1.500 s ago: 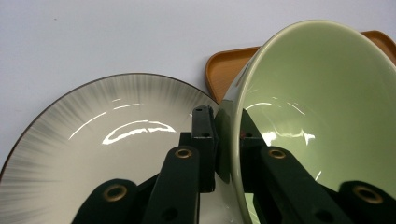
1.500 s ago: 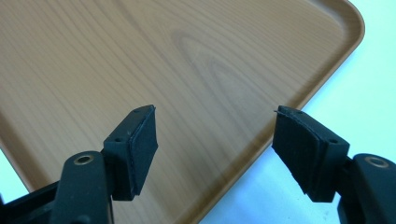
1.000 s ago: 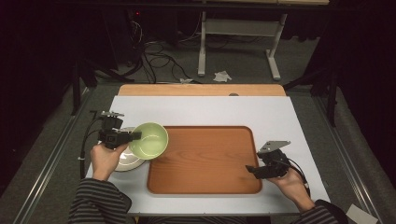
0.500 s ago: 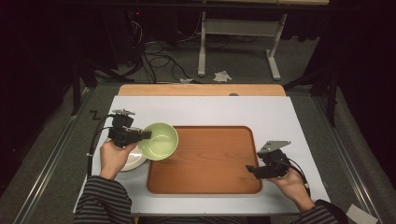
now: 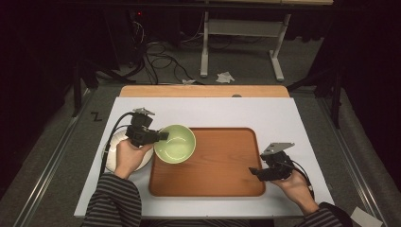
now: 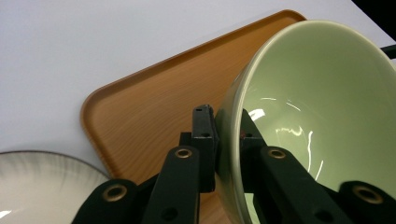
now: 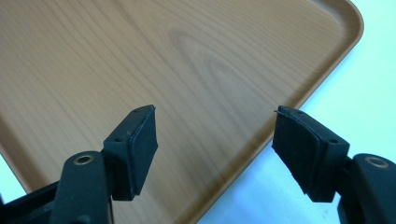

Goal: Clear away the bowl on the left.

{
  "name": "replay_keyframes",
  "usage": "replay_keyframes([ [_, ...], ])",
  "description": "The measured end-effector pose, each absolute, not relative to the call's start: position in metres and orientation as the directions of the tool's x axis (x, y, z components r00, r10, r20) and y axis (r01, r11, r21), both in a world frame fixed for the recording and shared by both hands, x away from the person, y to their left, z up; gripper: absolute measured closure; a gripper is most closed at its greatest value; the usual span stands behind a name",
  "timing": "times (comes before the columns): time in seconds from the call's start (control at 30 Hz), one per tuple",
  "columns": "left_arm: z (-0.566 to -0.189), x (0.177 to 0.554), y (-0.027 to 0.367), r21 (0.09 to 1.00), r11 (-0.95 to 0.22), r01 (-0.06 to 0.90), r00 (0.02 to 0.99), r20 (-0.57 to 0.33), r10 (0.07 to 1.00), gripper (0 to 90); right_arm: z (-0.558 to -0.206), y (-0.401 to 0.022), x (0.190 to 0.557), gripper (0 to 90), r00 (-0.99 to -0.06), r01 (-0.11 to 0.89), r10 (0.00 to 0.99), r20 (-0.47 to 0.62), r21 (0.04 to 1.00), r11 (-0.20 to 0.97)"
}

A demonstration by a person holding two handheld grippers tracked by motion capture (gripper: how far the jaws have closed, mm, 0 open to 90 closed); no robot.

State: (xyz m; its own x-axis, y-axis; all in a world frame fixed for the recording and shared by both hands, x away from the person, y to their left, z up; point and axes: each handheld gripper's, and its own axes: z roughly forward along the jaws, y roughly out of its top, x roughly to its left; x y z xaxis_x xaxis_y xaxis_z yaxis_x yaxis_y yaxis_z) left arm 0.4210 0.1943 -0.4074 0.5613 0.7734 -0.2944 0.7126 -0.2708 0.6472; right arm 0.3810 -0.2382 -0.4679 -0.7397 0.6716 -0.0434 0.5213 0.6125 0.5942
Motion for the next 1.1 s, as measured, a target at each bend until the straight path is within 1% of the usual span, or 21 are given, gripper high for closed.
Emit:
replay_keyframes([
  [0.27,-0.407,0.428,0.170,0.640,-0.321,0.699,0.611,-0.300,0.733,82.9,-0.468,-0.238,0.380,32.3,-0.735,0.526,0.677,-0.042,0.595,0.608],
  [0.53,-0.413,0.435,0.146,0.625,-0.353,0.696,0.638,-0.314,0.703,82.9,-0.469,-0.237,0.380,32.3,-0.736,0.523,0.676,-0.043,0.597,0.608],
  [0.9,-0.431,0.451,0.124,0.584,-0.367,0.724,0.631,-0.345,0.695,82.9,-0.469,-0.238,0.381,32.3,-0.737,0.524,0.674,-0.041,0.595,0.609],
  [1.03,-0.438,0.455,0.118,0.573,-0.366,0.733,0.621,-0.345,0.704,82.8,-0.468,-0.238,0.381,32.3,-0.736,0.526,0.675,-0.042,0.591,0.611],
  [1.1,-0.442,0.457,0.113,0.571,-0.371,0.732,0.619,-0.332,0.711,82.9,-0.468,-0.238,0.380,32.3,-0.736,0.524,0.676,-0.044,0.595,0.609],
])
